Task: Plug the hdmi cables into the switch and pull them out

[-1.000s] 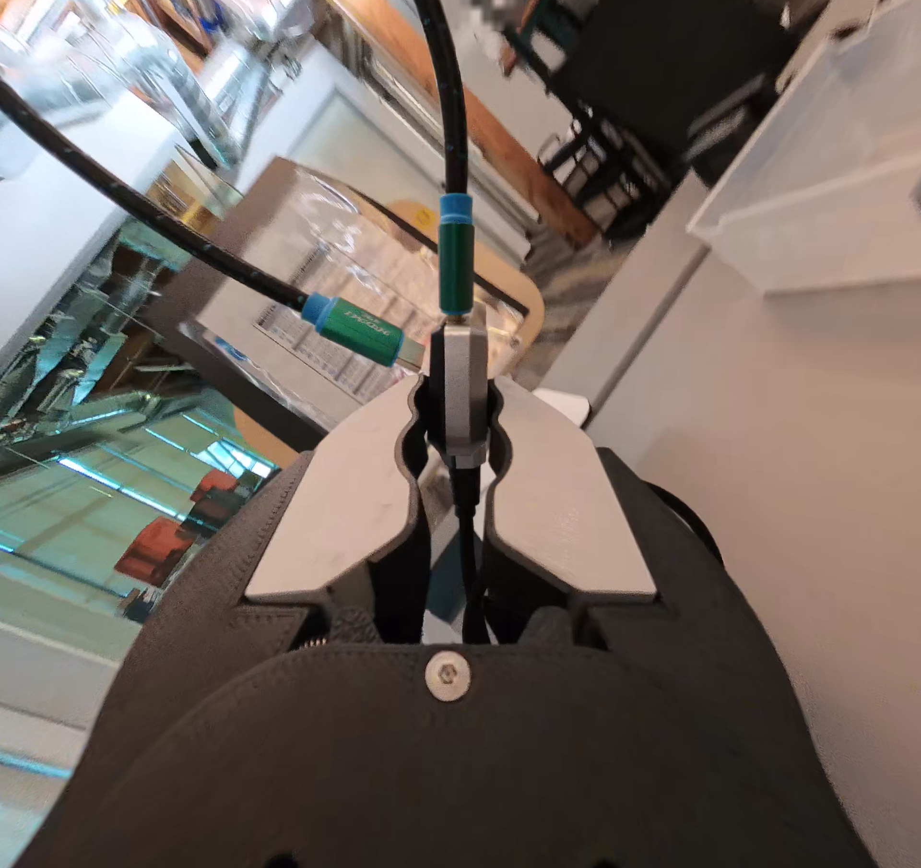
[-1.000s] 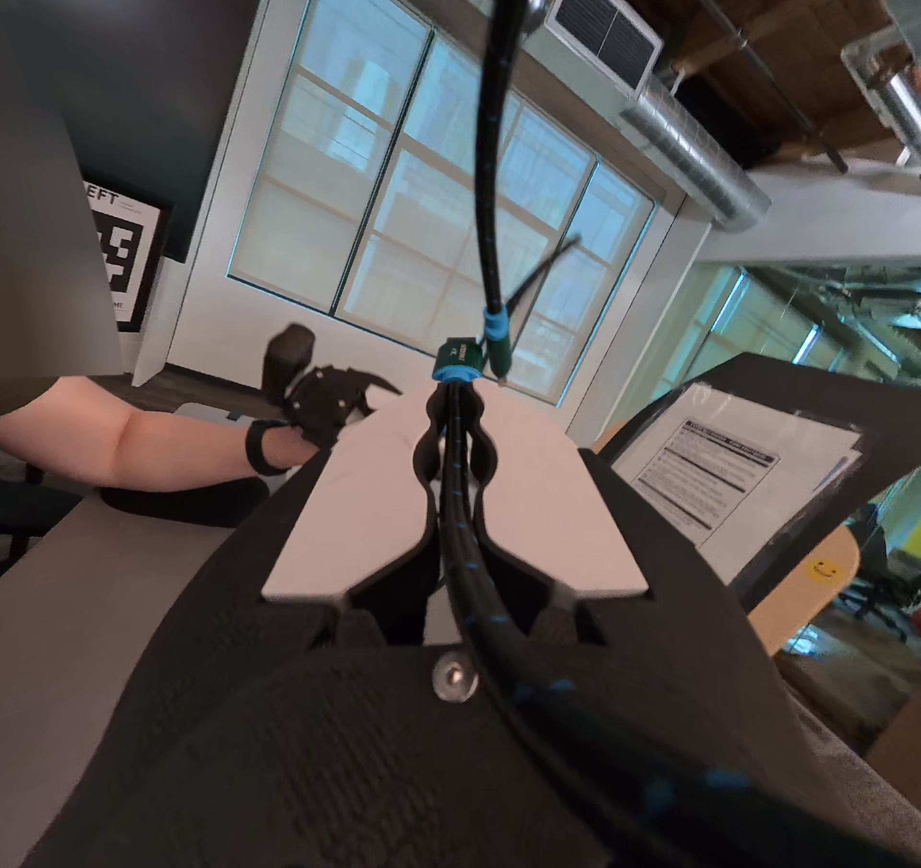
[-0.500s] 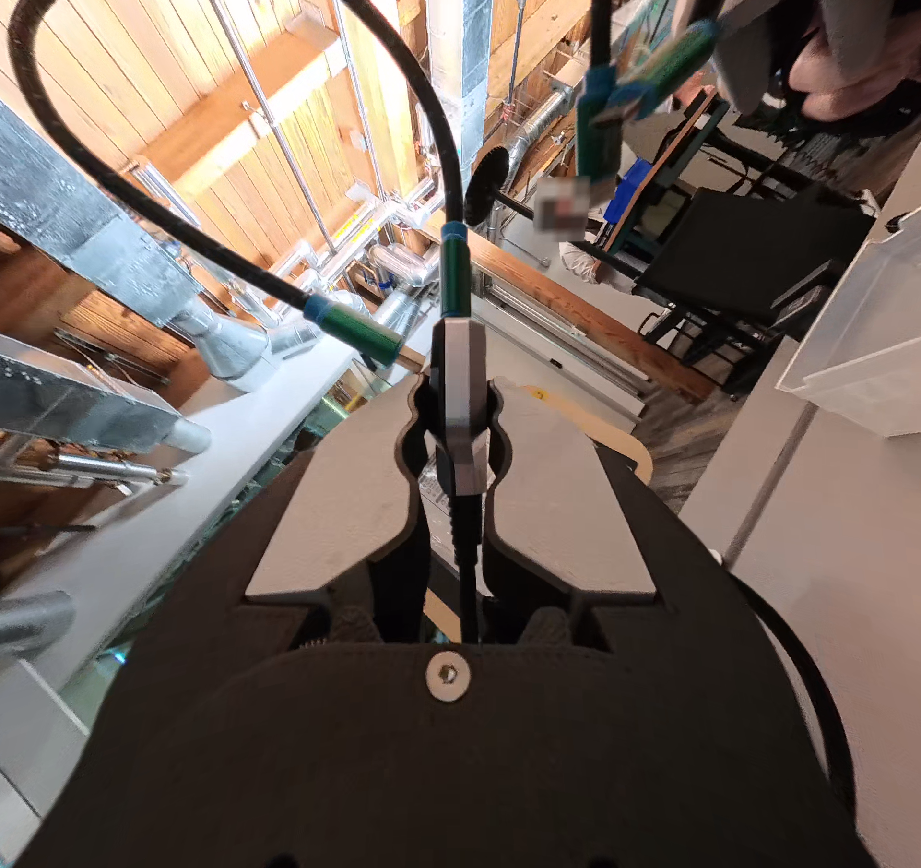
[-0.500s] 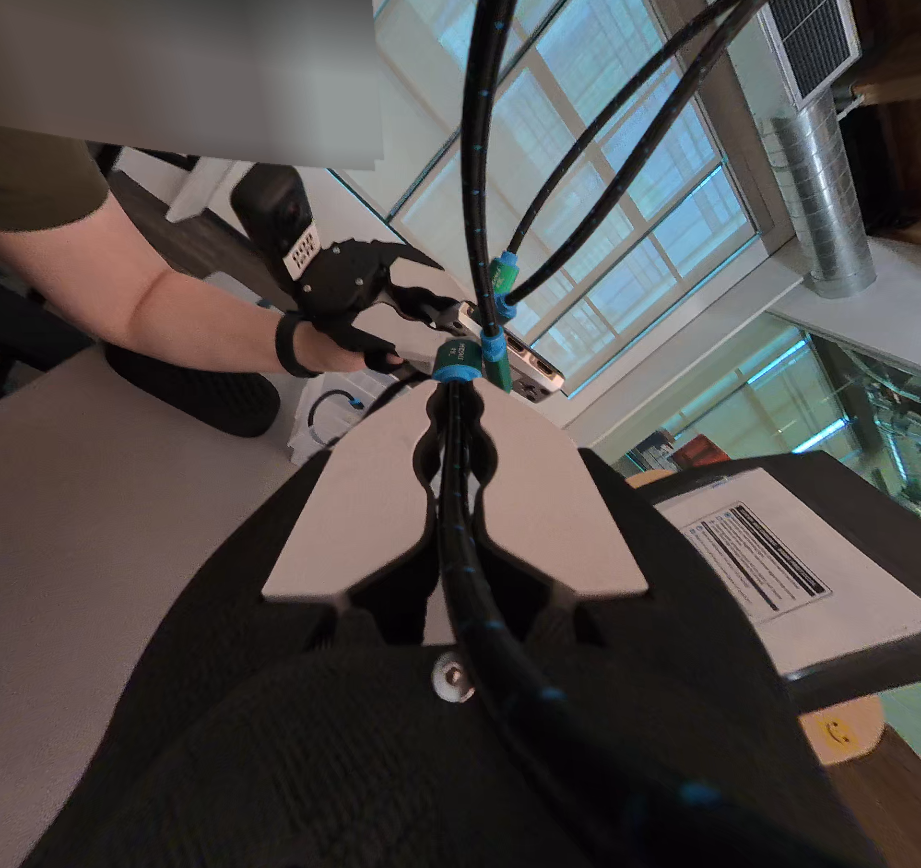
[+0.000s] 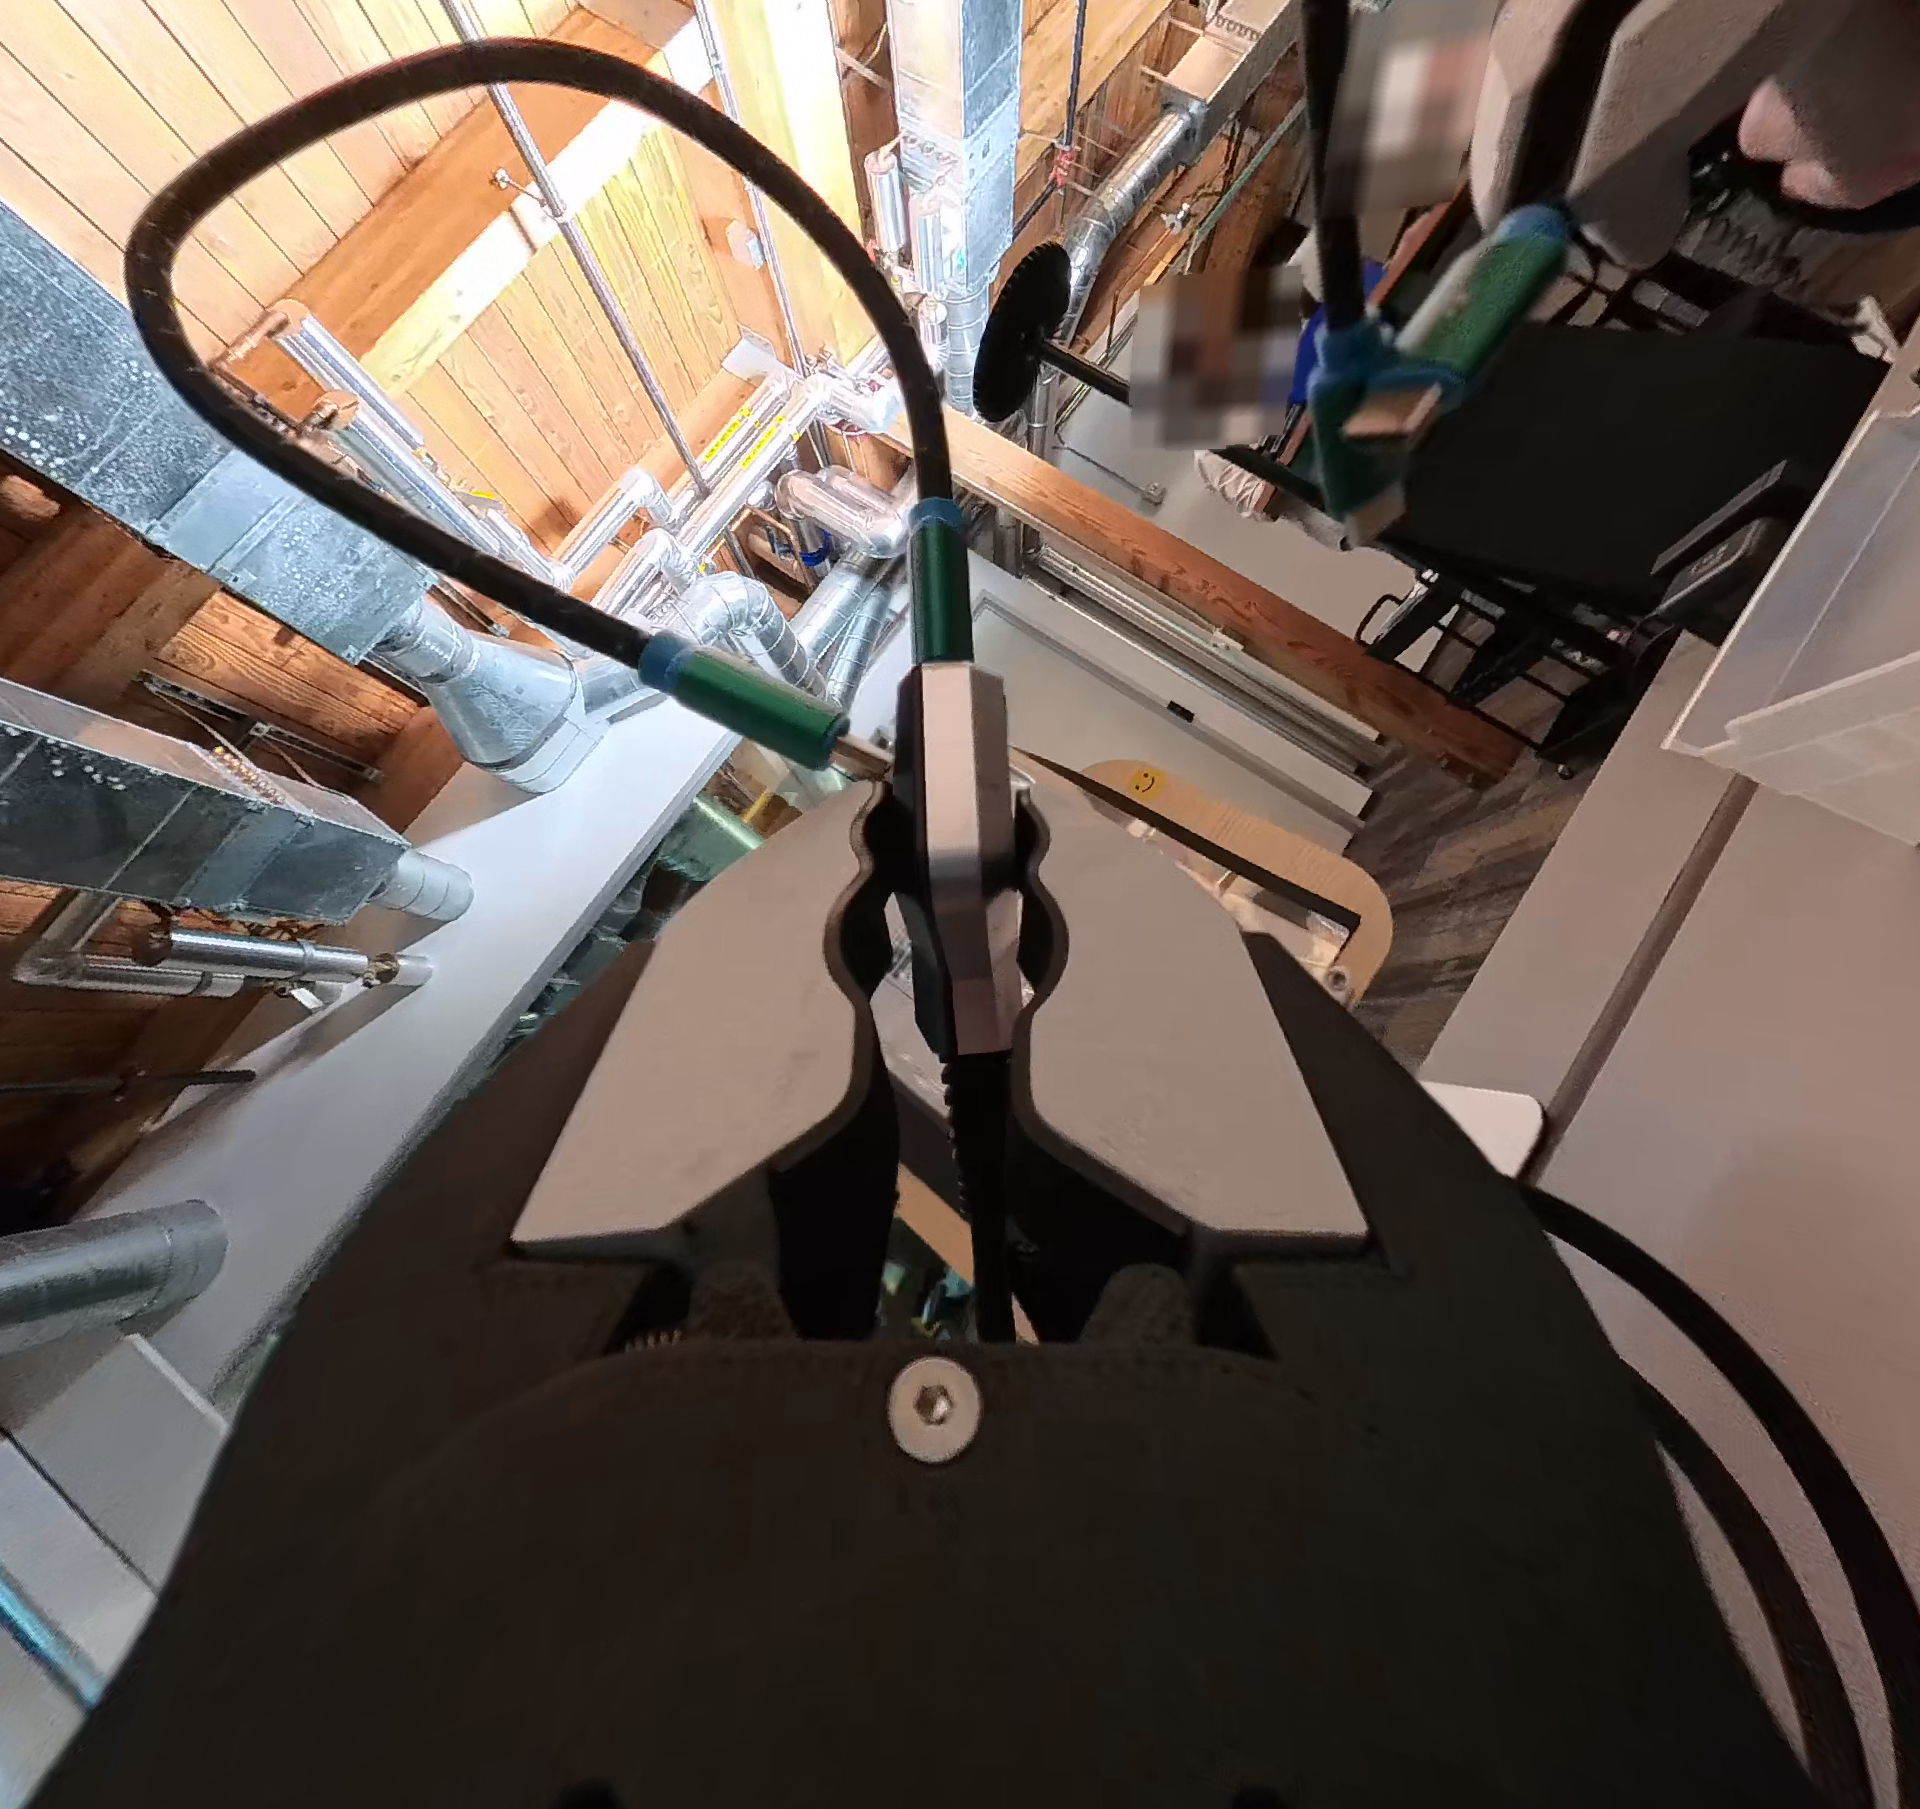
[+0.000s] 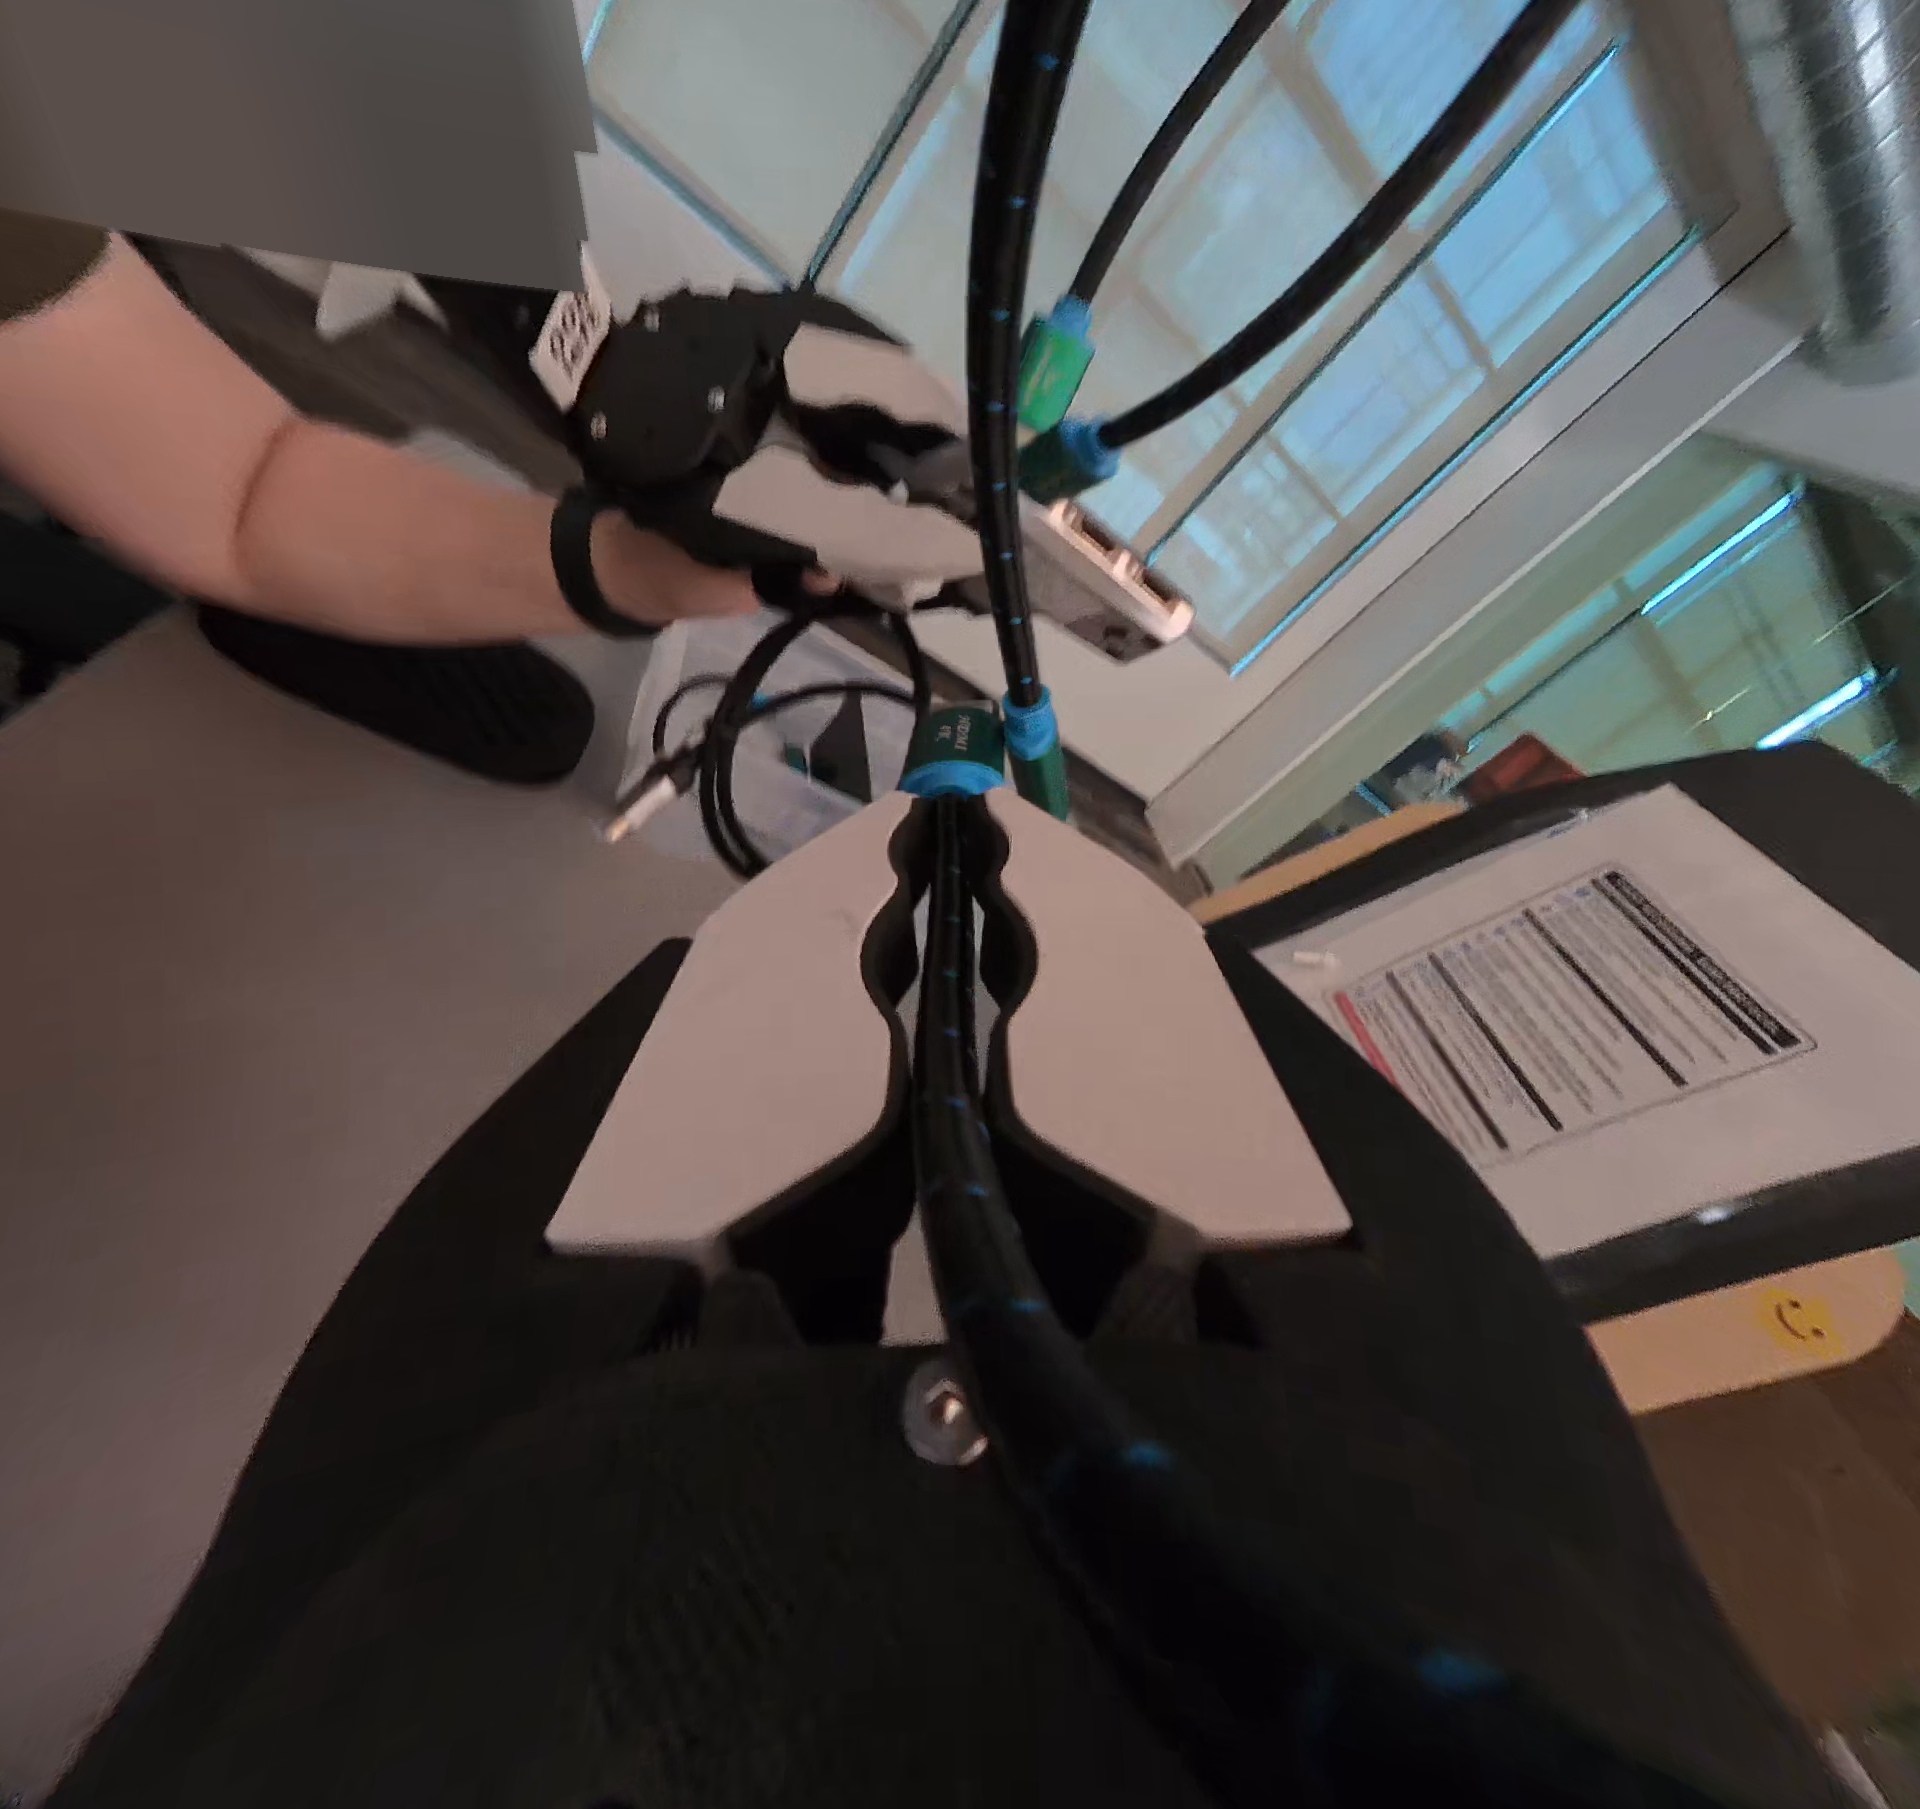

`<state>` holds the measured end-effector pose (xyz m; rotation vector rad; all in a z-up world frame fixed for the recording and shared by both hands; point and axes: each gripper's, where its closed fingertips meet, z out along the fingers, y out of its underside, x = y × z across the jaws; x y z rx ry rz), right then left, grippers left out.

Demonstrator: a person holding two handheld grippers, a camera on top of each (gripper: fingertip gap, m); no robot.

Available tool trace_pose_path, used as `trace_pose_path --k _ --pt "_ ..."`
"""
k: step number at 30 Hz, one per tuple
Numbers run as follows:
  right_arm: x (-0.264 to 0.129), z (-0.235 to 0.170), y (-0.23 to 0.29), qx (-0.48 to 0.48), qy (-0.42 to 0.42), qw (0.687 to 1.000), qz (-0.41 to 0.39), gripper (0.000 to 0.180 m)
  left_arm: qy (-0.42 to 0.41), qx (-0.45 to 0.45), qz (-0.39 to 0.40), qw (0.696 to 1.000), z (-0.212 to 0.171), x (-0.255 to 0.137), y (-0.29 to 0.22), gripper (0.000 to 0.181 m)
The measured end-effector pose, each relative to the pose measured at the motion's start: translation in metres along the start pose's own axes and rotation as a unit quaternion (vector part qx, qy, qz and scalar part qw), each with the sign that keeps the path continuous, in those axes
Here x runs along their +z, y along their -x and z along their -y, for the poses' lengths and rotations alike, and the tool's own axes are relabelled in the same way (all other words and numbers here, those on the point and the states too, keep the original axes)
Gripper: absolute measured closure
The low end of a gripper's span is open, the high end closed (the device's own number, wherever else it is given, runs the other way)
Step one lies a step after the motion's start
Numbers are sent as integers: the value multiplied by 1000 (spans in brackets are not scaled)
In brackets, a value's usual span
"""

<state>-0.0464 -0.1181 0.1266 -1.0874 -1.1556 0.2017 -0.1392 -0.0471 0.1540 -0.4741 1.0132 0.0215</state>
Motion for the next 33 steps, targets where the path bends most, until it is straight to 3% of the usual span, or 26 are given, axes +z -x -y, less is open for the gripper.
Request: trace_pose_path --k 3,9,12,15,20,28,33 --pt "10 2 20 -70 59 995 29 172 7 22 5 1000 -4 1 -1 161" --pt "19 60 80 -242 58 965 83 172 4 14 21 1000 -4 -2 11 161" --pt "17 45 68 -236 94 965 63 172 1 7 24 1000 -1 -4 16 161" --pt "19 36 55 -204 76 975 52 172 1 6 24 1000 1 -5 17 161" --pt "27 40 29 -269 50 961 -47 172 -2 18 29 999 7 -6 20 161" --pt "35 26 43 -181 57 982 25 172 9 -2 7 1000 2 -3 13 161" --pt "19 49 51 -57 -42 993 93 172 22 -9 -17 1000 -3 2 1 161"
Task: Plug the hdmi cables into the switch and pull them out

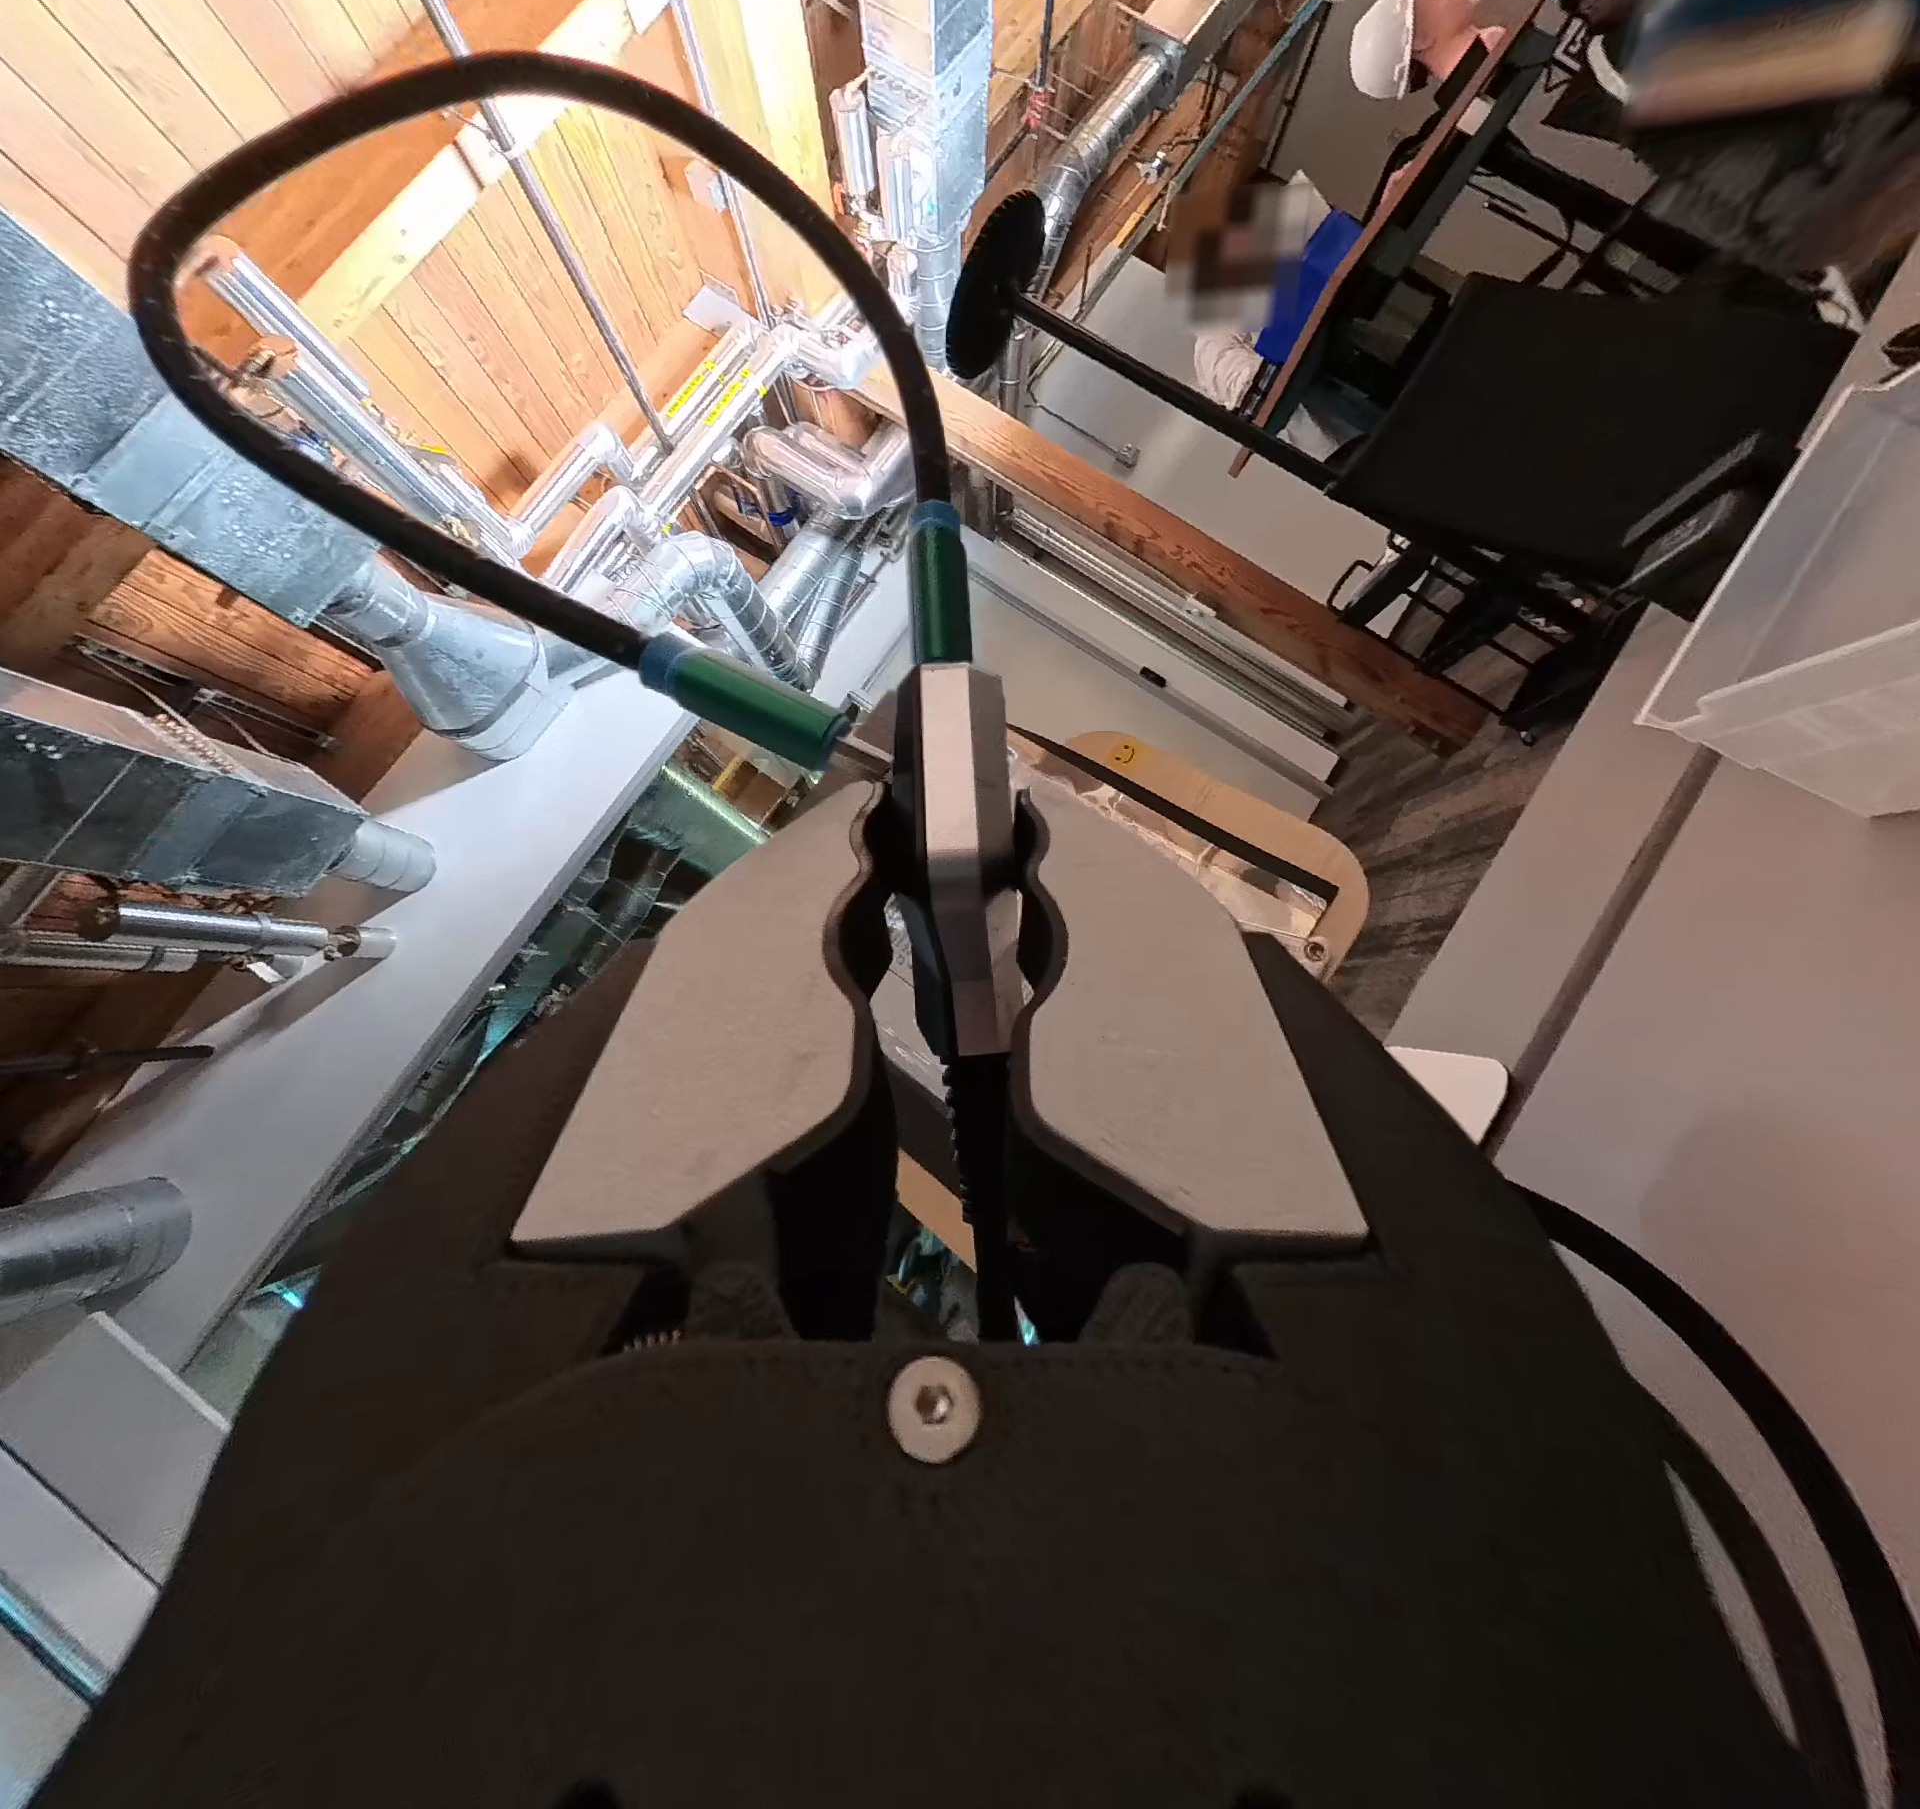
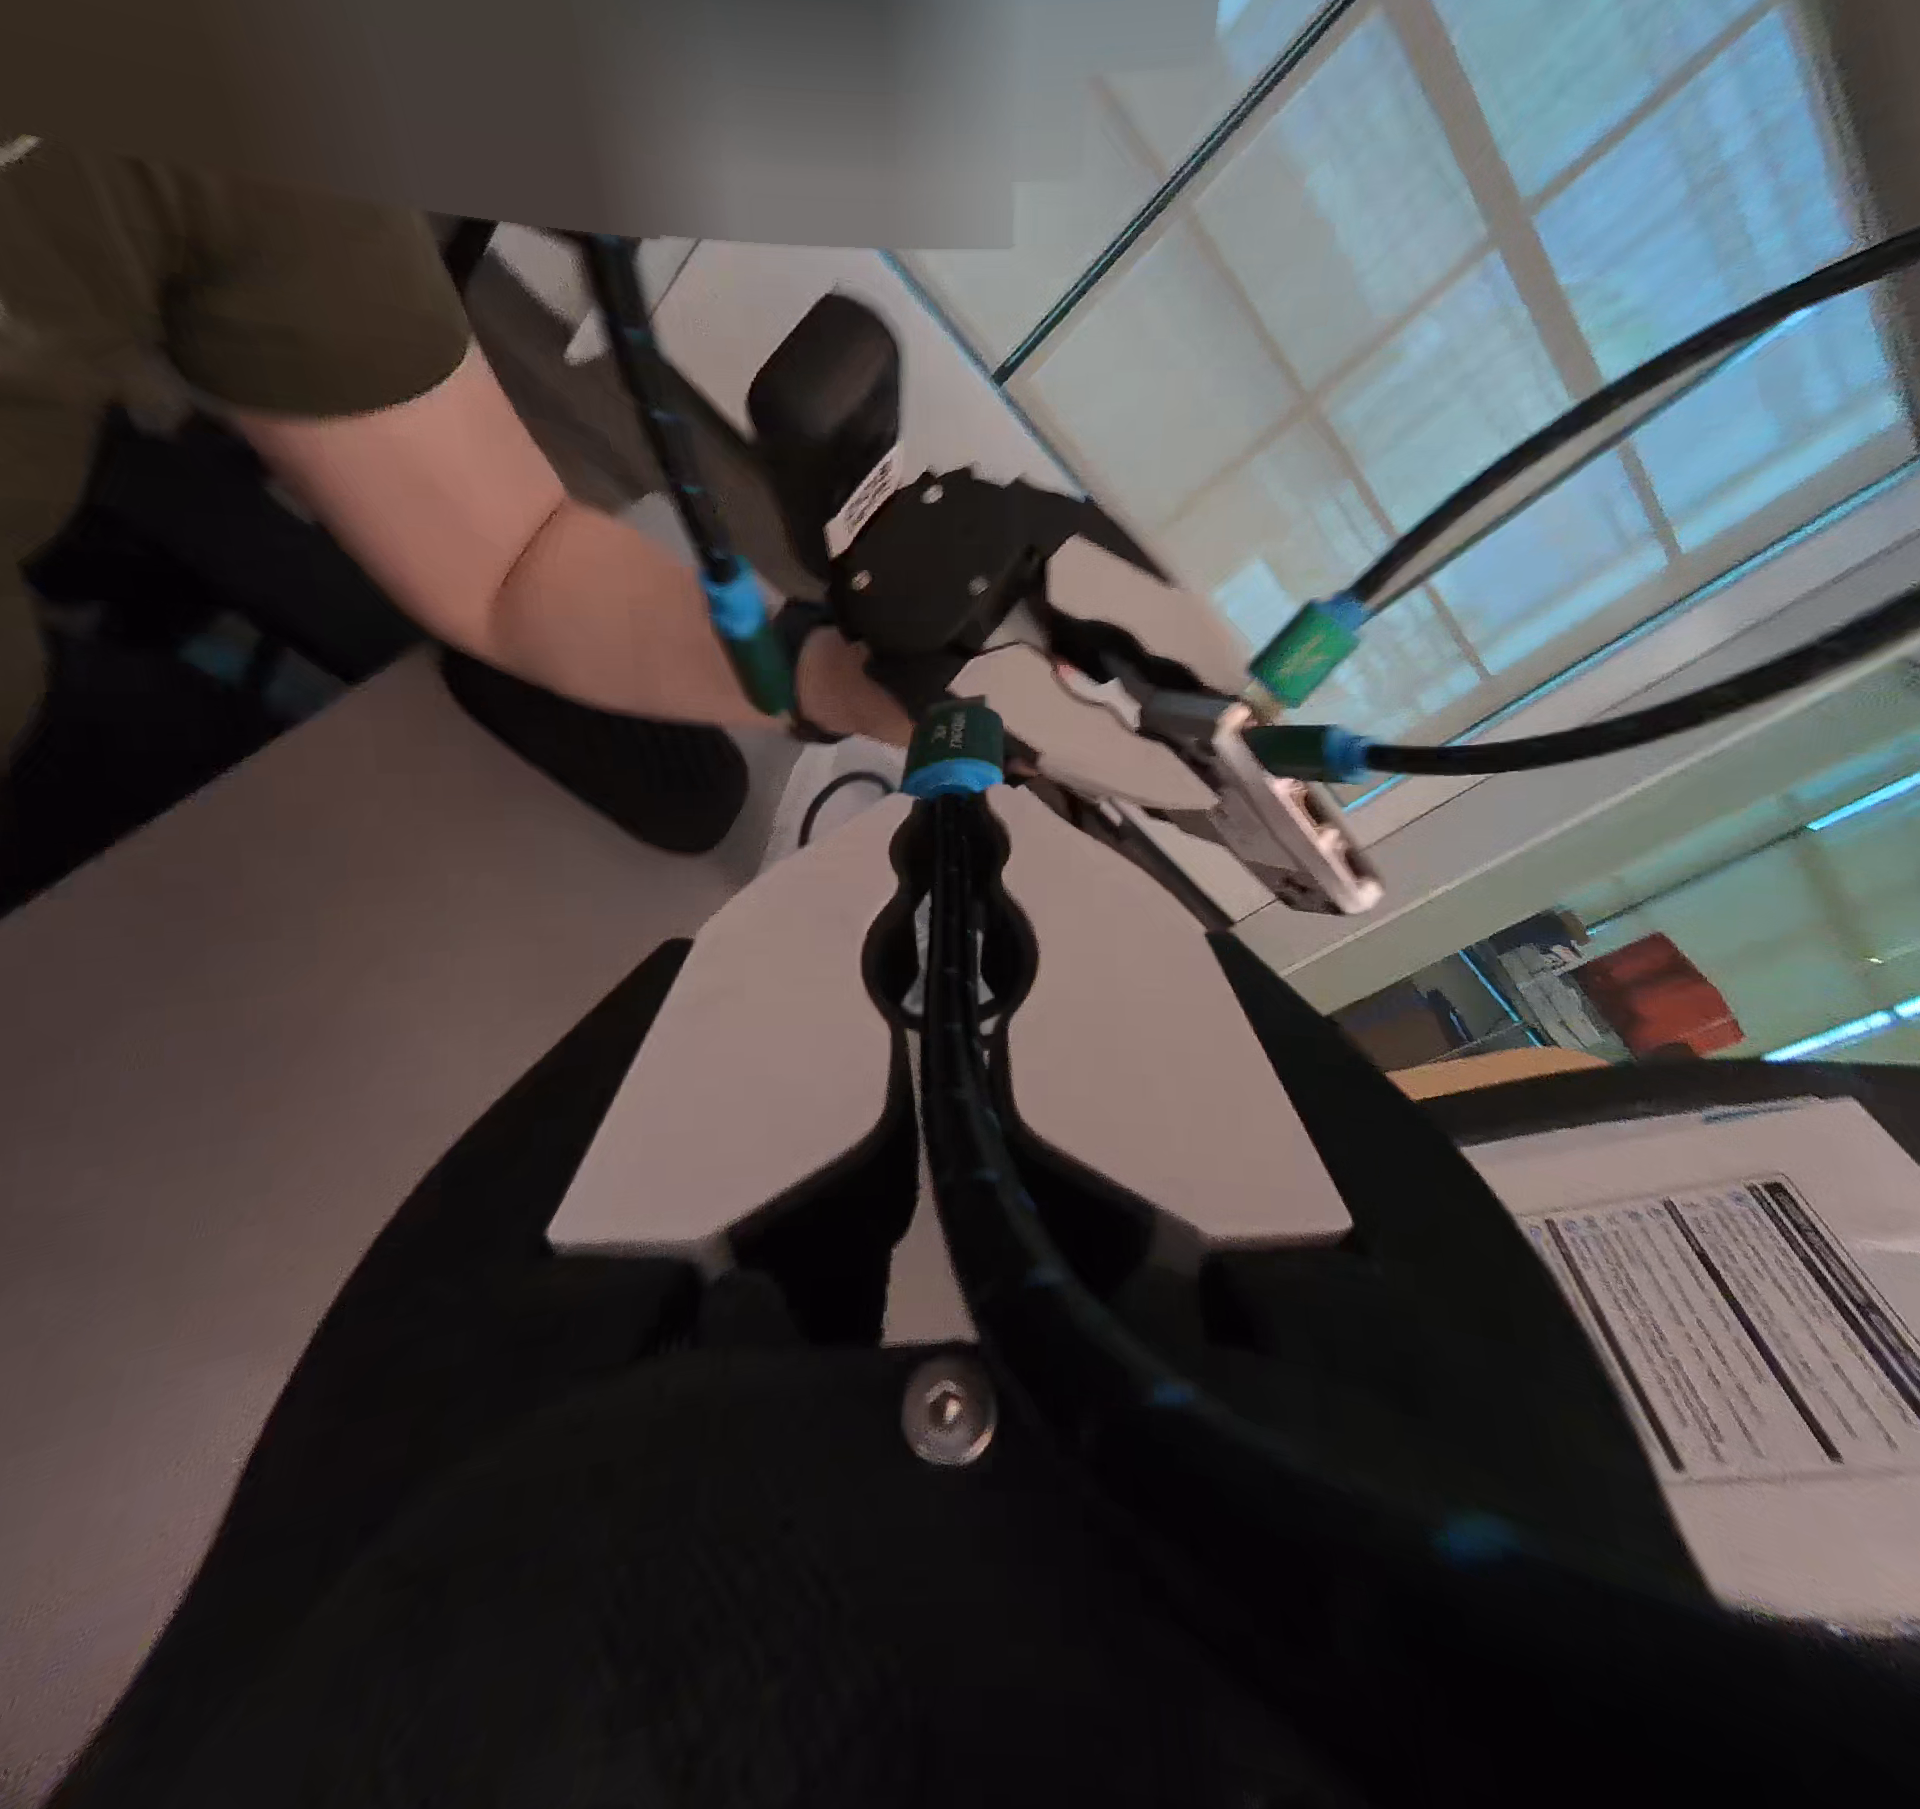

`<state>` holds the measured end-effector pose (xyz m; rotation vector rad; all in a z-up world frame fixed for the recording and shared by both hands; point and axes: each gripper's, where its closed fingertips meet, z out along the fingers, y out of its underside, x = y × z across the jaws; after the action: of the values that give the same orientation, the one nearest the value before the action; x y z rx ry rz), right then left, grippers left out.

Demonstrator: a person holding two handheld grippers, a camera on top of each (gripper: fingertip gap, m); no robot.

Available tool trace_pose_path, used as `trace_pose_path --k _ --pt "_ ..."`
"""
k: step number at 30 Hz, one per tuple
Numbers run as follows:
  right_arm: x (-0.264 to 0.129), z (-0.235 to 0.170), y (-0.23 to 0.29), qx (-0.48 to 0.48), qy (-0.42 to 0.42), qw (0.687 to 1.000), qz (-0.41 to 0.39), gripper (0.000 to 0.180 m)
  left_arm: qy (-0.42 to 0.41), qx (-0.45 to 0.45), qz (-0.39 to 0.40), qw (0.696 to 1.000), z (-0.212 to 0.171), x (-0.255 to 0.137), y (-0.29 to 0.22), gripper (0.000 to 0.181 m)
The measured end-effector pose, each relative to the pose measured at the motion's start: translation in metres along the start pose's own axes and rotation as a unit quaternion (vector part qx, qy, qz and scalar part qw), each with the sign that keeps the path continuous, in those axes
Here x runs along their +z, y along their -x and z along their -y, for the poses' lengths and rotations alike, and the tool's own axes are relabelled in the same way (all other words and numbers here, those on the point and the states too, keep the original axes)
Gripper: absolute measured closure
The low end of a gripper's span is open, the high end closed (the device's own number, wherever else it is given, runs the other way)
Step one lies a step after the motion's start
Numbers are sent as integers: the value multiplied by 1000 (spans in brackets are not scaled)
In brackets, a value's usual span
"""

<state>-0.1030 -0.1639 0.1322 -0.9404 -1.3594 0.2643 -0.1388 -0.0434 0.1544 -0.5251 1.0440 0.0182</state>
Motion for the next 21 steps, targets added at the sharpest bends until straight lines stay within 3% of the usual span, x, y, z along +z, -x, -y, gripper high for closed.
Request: trace_pose_path --k 3,6,8,12,18,21 --pt "-17 -12 -40 4 50 991 -128 172 11 9 -2 1000 -6 2 -2 161" --pt "-46 -22 -83 -1 121 951 -283 172 22 2 0 1000 -13 3 2 161" --pt "-71 -25 -105 -3 152 910 -385 172 28 -3 3 1000 -18 4 5 161" --pt "-135 -30 -130 4 222 796 -564 172 39 0 8 999 -24 4 8 161" --pt "-221 -42 -131 -14 305 659 -687 172 37 8 5 999 -18 4 3 161" --pt "-250 -55 -128 6 328 627 -706 173 31 13 1 999 -12 4 -1 161"
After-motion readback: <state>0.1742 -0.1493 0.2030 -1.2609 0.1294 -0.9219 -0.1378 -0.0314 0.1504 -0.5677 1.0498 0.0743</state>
